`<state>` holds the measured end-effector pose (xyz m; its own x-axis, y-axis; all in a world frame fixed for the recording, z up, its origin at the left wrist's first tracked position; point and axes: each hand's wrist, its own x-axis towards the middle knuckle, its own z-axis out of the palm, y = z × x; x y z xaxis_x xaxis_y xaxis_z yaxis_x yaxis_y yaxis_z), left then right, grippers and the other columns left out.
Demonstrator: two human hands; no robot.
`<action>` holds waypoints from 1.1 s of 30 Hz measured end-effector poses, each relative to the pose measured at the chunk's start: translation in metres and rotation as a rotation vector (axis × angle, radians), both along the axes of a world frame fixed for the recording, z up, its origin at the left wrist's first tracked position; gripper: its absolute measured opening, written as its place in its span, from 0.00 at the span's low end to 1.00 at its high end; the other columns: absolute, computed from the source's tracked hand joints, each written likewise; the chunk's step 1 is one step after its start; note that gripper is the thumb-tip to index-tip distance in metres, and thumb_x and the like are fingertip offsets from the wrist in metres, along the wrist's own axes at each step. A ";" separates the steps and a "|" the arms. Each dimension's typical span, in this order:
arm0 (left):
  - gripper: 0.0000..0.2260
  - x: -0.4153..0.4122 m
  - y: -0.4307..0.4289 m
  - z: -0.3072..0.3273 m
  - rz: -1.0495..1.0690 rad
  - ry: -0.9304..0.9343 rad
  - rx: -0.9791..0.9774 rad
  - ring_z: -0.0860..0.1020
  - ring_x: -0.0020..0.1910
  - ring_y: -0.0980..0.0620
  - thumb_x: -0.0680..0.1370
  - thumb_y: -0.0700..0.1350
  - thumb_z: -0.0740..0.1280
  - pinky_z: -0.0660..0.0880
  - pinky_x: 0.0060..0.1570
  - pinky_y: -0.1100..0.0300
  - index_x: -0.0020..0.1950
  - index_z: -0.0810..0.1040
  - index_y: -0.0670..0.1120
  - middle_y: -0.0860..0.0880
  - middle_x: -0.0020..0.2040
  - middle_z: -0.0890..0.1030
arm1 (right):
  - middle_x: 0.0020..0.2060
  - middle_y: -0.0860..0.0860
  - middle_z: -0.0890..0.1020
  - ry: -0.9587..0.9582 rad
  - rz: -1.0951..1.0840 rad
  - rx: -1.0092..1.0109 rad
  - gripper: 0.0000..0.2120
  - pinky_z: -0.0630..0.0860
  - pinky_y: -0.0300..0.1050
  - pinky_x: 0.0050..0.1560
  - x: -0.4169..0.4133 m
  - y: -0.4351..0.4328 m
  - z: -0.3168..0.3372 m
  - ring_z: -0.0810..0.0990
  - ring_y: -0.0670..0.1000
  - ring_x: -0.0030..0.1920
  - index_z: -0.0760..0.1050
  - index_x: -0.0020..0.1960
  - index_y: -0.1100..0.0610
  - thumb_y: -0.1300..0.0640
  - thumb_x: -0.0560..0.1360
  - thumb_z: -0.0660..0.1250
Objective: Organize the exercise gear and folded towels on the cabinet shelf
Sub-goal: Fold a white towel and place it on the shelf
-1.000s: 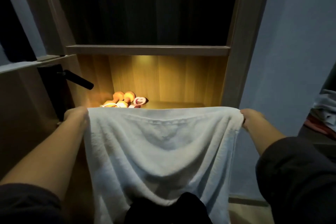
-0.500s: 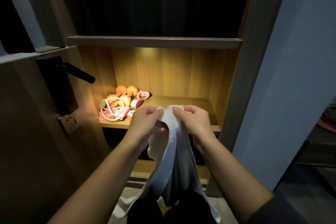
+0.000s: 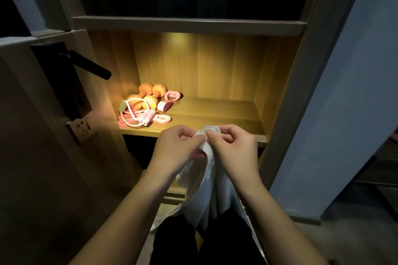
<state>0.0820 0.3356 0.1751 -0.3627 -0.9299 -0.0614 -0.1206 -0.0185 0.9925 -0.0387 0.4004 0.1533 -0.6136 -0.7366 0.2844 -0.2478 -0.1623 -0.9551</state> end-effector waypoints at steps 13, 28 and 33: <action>0.04 0.014 0.016 -0.043 -0.030 -0.072 -0.018 0.85 0.39 0.56 0.77 0.40 0.69 0.81 0.39 0.63 0.48 0.81 0.48 0.51 0.40 0.85 | 0.46 0.43 0.85 0.096 0.190 0.069 0.12 0.79 0.34 0.47 0.001 0.017 -0.053 0.83 0.42 0.49 0.81 0.55 0.48 0.62 0.76 0.70; 0.06 0.018 -0.009 -0.057 -0.152 -0.226 -0.124 0.84 0.35 0.53 0.72 0.42 0.75 0.79 0.32 0.63 0.42 0.80 0.42 0.47 0.37 0.85 | 0.51 0.40 0.82 0.226 0.267 0.226 0.22 0.78 0.33 0.51 0.008 0.019 -0.070 0.80 0.38 0.53 0.77 0.63 0.51 0.56 0.71 0.76; 0.02 0.021 -0.029 -0.065 -0.313 -0.217 -0.258 0.84 0.39 0.54 0.75 0.42 0.72 0.81 0.41 0.59 0.43 0.82 0.45 0.50 0.38 0.85 | 0.48 0.43 0.84 0.259 0.152 0.203 0.17 0.78 0.31 0.46 0.003 0.012 -0.076 0.82 0.39 0.49 0.80 0.60 0.53 0.63 0.72 0.73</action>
